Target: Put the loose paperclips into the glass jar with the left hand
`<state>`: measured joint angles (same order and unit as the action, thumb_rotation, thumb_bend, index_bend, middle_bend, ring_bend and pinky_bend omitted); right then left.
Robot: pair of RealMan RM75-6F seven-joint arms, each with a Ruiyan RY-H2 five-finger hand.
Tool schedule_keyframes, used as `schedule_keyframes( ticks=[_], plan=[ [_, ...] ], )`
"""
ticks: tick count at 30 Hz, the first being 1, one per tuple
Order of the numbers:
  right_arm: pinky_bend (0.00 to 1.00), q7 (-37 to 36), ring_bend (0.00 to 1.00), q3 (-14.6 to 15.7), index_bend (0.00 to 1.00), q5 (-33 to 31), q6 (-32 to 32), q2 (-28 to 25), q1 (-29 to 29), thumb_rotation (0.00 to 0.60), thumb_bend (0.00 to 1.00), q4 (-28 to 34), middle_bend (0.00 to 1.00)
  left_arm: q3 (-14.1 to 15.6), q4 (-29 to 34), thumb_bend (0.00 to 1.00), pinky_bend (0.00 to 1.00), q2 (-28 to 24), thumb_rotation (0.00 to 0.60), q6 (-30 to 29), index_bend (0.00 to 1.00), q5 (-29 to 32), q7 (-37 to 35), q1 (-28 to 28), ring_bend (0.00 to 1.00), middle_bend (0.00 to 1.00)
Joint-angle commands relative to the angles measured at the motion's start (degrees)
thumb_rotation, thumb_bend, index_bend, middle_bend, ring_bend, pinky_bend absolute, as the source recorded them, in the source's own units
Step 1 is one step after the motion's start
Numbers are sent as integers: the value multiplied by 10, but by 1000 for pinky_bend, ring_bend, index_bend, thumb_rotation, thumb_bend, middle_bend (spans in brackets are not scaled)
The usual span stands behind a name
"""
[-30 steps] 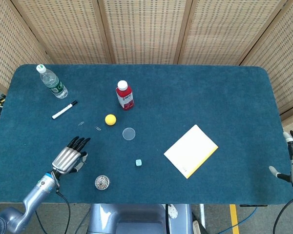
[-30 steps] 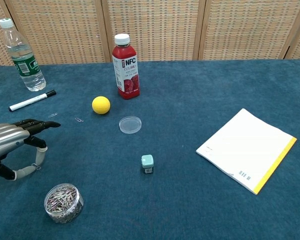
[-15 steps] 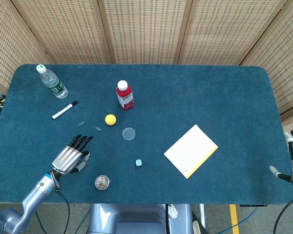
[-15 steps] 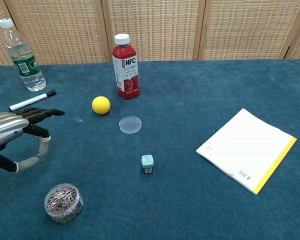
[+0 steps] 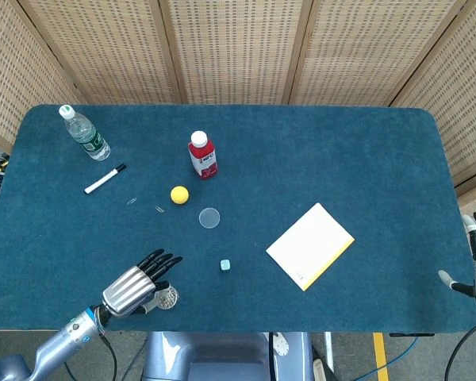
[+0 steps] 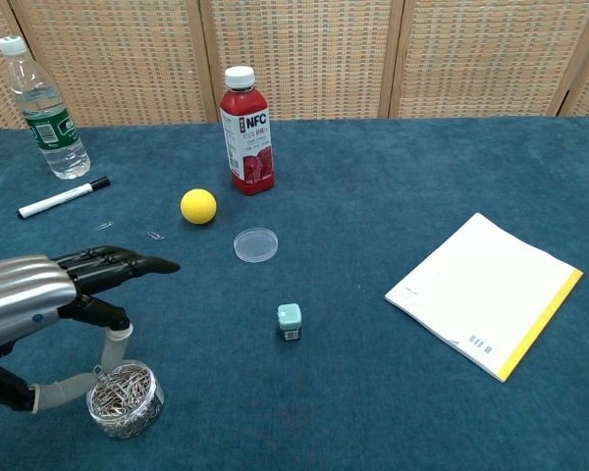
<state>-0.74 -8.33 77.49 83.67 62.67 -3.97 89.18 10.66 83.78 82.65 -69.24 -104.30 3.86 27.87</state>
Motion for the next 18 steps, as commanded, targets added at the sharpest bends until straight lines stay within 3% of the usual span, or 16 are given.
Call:
schedule_keyframes(
  ticks=[1, 18],
  plan=[
    [0, -1, 0, 0, 0, 0, 0, 0, 0, 600, 0, 0, 0, 1, 5, 432, 0, 1, 600, 9, 685, 4, 16, -1, 0, 0],
    [0, -3, 0, -1, 0, -2, -2, -1, 0, 600, 0, 0, 0, -18, 2, 432, 0, 14, 600, 44, 672, 52, 57, -7, 0, 0]
  ],
)
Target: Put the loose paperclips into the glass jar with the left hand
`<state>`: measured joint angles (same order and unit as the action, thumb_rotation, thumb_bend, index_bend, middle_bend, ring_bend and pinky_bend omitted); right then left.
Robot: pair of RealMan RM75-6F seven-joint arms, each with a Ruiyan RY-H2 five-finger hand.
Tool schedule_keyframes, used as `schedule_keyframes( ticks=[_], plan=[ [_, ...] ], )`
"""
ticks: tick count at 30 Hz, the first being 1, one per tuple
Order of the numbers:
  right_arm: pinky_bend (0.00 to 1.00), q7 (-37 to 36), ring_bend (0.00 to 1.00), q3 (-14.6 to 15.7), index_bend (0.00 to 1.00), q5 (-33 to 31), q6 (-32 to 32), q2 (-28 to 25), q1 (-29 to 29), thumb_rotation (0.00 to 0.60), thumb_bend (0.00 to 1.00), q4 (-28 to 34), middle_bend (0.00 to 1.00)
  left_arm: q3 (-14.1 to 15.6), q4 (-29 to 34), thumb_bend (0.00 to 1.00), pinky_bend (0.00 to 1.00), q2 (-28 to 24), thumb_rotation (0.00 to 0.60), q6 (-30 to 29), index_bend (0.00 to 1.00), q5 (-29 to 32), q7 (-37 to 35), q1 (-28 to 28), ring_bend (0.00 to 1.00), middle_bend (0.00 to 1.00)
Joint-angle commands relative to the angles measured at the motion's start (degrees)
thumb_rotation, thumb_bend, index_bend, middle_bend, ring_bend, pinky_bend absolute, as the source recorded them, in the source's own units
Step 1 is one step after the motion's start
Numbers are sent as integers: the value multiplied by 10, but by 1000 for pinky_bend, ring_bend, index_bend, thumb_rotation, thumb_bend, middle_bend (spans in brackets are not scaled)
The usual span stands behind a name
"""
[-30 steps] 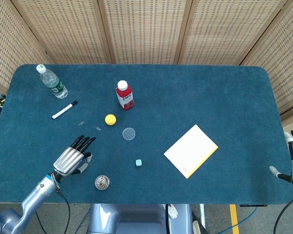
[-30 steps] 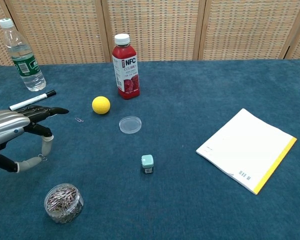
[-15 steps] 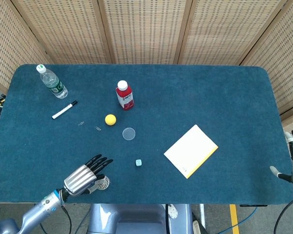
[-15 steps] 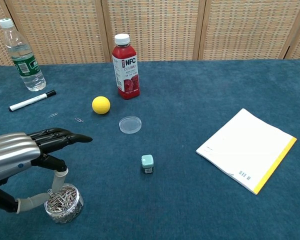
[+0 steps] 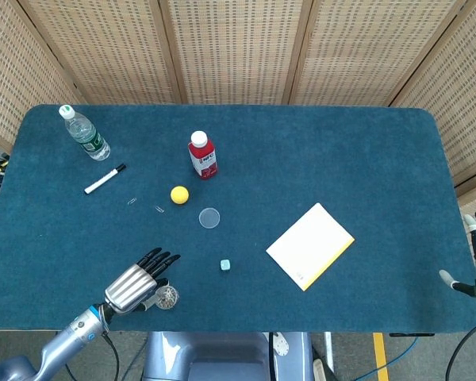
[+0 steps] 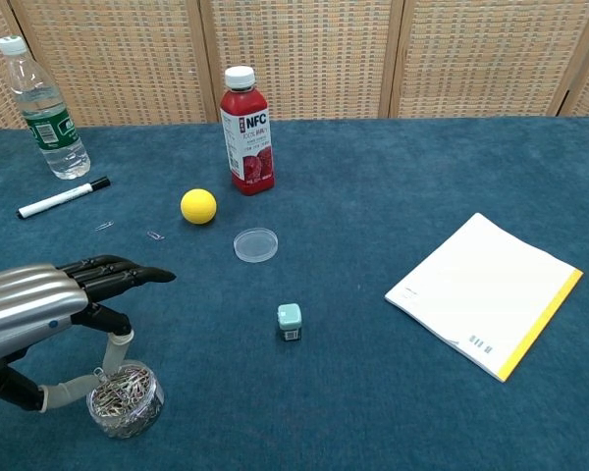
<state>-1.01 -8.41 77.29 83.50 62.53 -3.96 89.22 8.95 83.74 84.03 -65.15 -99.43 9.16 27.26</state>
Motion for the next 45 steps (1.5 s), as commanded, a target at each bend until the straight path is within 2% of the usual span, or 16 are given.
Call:
schedule_keyframes(
  ticks=[1, 3, 5, 7, 10, 19, 24, 28, 30, 32, 37, 45],
  plan=[
    [0, 0, 0, 0, 0, 0, 0, 0, 0, 600, 0, 0, 0, -1, 3, 432, 0, 0, 600, 4, 635, 4, 4, 0, 0, 0],
    [0, -2, 0, 0, 0, 0, 0, 0, 0, 600, 0, 0, 0, -2, 4, 431, 0, -1, 600, 3, 546, 5, 3, -1, 0, 0],
    [0, -3, 0, 0, 0, 0, 0, 0, 0, 600, 0, 0, 0, -3, 6, 422, 0, -1, 600, 1, 410, 5, 1, -1, 0, 0],
    [0, -3, 0, 0, 0, 0, 0, 0, 0, 600, 0, 0, 0, -3, 6, 399, 0, -1, 600, -2, 334, 4, -2, -2, 0, 0],
    [0, -3, 0, 0, 0, 0, 1, -1, 1, 600, 0, 0, 0, -2, 7, 363, 0, -2, 600, -4, 291, 3, -6, -3, 0, 0],
    [0, -3, 0, 0, 0, 1, 1, -1, 1, 600, 0, 0, 0, -2, 11, 353, 0, -9, 600, -12, 283, -1, -19, -4, 0, 0],
    [0, -3, 0, 0, 0, 1, 1, -1, 1, 600, 0, 0, 0, -15, 11, 353, 0, -19, 600, -30, 284, 6, -29, -7, 0, 0],
    [0, -3, 0, 0, 0, 1, 1, -1, 1, 600, 0, 0, 0, -45, -1, 351, 0, -28, 600, -40, 312, 31, -43, -4, 0, 0],
    [0, -2, 0, 0, 0, 1, 1, -1, 1, 600, 0, 1, 0, -93, -45, 353, 0, -23, 600, -28, 334, 86, -59, 7, 0, 0],
    [0, -2, 0, 0, 0, 1, 1, -1, 1, 600, 0, 1, 0, -118, -89, 354, 0, -9, 600, -2, 361, 119, -74, 22, 0, 0],
    [0, 0, 0, -1, 0, -3, -1, 0, 0, 600, 0, 0, 0, -144, -155, 376, 0, 15, 600, 26, 405, 149, -100, 43, 0, 0],
    [0, 6, 0, -2, 0, -8, -7, 3, -3, 600, 0, -3, 0, -178, -223, 391, 0, 58, 600, 74, 460, 191, -115, 83, 0, 0]
  ],
)
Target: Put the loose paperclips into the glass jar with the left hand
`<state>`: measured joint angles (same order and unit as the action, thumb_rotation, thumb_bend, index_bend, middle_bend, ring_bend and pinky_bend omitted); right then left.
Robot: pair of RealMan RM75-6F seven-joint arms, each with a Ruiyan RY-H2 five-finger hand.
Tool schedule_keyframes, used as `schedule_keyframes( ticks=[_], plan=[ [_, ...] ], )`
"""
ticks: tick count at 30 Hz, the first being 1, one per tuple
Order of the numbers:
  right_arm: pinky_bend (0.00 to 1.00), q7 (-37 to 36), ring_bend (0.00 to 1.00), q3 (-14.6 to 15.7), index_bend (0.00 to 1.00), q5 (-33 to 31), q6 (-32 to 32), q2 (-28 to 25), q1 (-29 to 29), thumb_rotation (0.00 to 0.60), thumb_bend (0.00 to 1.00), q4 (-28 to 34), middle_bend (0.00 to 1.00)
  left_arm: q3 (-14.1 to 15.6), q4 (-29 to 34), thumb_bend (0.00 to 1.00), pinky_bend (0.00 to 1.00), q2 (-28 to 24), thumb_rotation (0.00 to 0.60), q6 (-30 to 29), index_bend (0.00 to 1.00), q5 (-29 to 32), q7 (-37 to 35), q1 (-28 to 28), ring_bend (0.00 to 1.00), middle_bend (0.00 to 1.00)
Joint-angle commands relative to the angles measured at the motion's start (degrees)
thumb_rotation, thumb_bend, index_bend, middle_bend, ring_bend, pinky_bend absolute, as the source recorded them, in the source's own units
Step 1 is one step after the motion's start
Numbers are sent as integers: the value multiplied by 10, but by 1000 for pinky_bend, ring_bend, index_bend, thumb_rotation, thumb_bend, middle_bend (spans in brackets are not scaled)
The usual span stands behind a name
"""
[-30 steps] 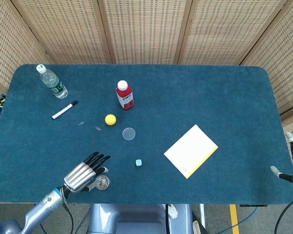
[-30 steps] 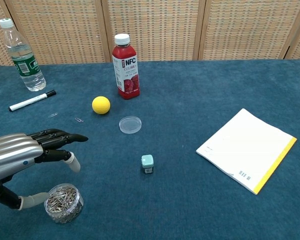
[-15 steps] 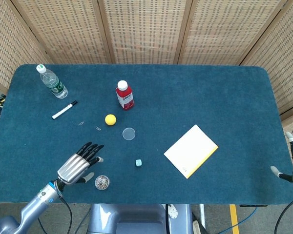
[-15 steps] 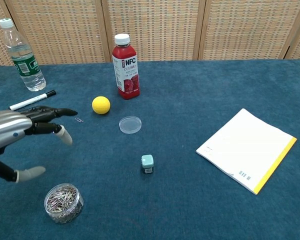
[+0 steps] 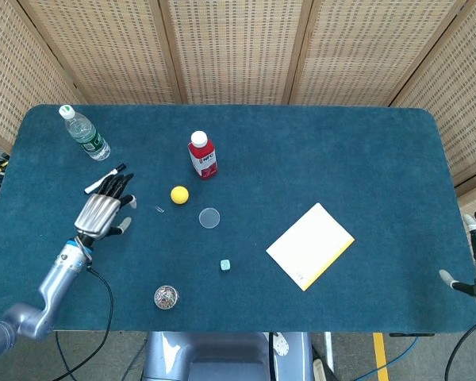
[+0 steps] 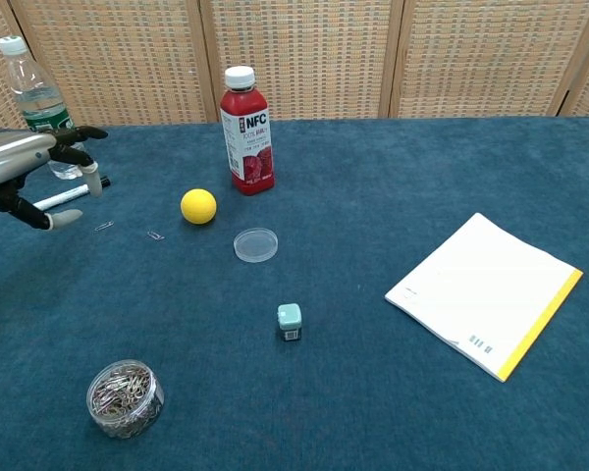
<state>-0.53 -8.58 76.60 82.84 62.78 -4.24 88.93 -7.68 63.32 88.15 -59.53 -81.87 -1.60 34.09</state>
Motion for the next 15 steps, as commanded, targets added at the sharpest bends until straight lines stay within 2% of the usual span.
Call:
schedule_keyframes(
  ticks=[1, 7, 15],
  plan=[
    [0, 1, 0, -1, 0, -2, -2, 1, -1, 600, 0, -1, 0, -15, -26, 392, 0, 23, 600, 27, 468, 21, -9, 21, 0, 0],
    [0, 4, 0, -2, 0, -8, -8, 3, -3, 600, 0, -5, 0, -33, -70, 394, 0, 64, 600, 79, 479, 56, 2, 56, 0, 0],
    [0, 0, 0, -4, 0, -15, -12, 3, -4, 600, 0, -8, 0, -37, -115, 394, 0, 97, 600, 114, 480, 81, 22, 79, 0, 0]
  ],
)
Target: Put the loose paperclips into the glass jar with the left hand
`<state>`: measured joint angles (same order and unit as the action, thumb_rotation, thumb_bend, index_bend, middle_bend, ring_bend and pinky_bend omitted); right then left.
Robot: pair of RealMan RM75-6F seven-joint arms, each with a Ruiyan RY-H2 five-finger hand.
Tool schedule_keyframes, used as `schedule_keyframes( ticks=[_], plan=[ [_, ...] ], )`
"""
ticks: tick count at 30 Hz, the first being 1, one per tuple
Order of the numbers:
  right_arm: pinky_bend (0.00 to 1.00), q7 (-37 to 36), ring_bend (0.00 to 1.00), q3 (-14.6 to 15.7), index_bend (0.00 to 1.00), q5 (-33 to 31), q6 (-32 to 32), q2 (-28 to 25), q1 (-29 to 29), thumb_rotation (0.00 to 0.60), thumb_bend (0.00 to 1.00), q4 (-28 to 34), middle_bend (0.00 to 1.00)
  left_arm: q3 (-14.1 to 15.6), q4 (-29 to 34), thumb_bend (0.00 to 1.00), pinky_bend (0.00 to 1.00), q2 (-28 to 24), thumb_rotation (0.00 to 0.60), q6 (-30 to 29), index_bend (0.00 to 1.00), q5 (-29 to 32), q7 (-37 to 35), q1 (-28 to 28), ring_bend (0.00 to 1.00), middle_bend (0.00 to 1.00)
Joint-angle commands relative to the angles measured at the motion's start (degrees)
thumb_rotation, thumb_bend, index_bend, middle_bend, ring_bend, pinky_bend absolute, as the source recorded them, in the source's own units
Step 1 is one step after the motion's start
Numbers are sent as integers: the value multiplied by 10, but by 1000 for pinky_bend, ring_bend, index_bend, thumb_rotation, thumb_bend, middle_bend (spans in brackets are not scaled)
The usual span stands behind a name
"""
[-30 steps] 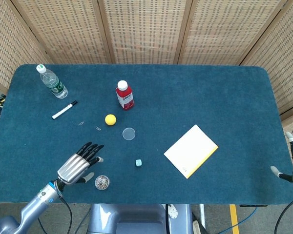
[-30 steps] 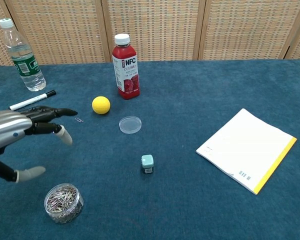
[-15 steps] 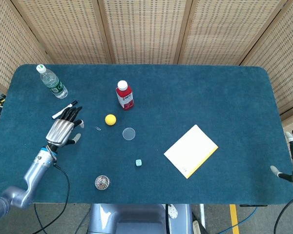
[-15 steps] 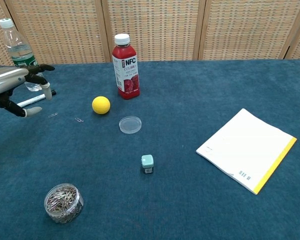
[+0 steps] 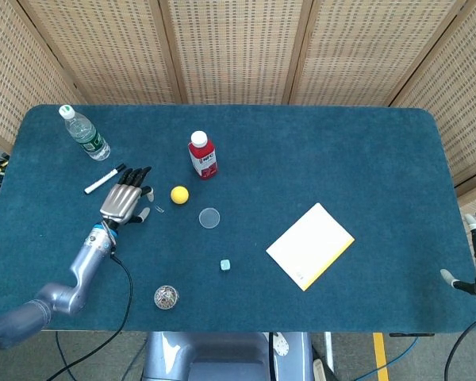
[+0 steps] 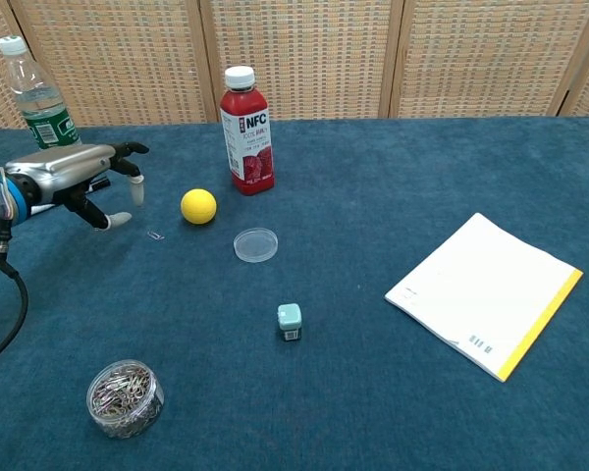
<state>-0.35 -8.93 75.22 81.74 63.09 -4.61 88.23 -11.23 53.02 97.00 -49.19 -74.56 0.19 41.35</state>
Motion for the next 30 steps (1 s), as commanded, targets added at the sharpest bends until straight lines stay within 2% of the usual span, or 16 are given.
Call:
schedule_keyframes(
  ticks=[1, 13, 30],
  plan=[
    [0, -2, 0, -1, 0, -4, -3, 0, 0, 600, 0, -2, 0, -1, -18, 394, 0, 12, 600, 16, 482, 10, 4, 9, 0, 0],
    [0, -3, 0, -4, 0, -11, -8, 1, -2, 600, 0, -6, 0, 2, -78, 403, 0, 47, 600, 60, 482, 23, -5, 34, 0, 0],
    [0, -7, 0, -6, 0, -18, -12, 1, -2, 600, 0, -11, 0, 17, -114, 413, 0, 75, 600, 64, 483, 5, -23, 46, 0, 0]
  ],
)
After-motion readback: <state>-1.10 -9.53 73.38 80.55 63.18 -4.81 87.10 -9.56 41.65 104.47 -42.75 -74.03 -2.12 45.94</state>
